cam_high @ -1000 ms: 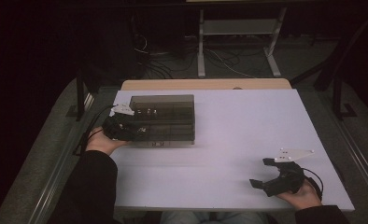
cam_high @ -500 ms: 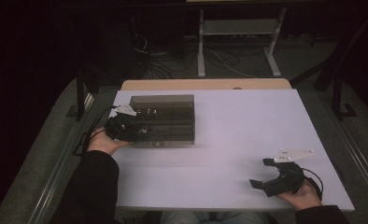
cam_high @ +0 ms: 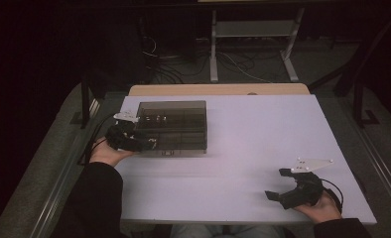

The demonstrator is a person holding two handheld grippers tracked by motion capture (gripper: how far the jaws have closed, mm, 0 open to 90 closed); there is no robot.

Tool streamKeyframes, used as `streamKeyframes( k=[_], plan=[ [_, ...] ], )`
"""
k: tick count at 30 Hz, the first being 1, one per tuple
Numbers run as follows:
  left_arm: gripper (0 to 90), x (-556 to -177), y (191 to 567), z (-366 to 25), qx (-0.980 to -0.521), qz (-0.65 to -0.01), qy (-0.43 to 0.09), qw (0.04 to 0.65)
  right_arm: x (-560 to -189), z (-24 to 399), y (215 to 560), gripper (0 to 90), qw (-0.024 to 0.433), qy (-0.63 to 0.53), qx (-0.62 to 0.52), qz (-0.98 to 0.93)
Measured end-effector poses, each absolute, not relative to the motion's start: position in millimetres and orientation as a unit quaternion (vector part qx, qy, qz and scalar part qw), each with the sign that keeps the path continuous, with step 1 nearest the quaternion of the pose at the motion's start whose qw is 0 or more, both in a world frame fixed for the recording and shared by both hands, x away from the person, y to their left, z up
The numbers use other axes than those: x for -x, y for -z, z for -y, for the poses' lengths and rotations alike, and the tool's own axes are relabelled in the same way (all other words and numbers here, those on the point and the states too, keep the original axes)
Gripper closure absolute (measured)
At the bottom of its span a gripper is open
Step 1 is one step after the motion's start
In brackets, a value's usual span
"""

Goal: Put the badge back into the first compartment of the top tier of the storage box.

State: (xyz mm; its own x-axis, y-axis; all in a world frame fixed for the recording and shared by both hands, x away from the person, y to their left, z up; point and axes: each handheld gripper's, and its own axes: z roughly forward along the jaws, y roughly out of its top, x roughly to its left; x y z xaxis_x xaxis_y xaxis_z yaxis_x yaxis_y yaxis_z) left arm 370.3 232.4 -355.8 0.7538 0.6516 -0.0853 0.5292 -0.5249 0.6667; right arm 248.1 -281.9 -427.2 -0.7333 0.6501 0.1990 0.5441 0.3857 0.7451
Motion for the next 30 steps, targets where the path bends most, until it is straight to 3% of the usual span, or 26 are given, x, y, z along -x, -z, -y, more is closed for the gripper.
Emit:
streamKeyframes(
  k=[17,28,30],
  plan=[
    [25.0,-353.3,343.4,-229.6,-0.856,-0.339,-0.083,0.381,-247.7,283.1,426.3,0.5,0.065,-0.426,-0.36,-0.827],
    [0.6,-340.2,337.0,-216.8,-0.852,-0.342,-0.101,0.384,-247.7,283.7,425.9,0.5,0.065,-0.426,-0.362,-0.827],
    [0.0,-336.6,336.6,-213.2,-0.849,-0.344,-0.108,0.387,-247.7,283.7,425.8,0.5,0.066,-0.427,-0.362,-0.826]
  ],
)
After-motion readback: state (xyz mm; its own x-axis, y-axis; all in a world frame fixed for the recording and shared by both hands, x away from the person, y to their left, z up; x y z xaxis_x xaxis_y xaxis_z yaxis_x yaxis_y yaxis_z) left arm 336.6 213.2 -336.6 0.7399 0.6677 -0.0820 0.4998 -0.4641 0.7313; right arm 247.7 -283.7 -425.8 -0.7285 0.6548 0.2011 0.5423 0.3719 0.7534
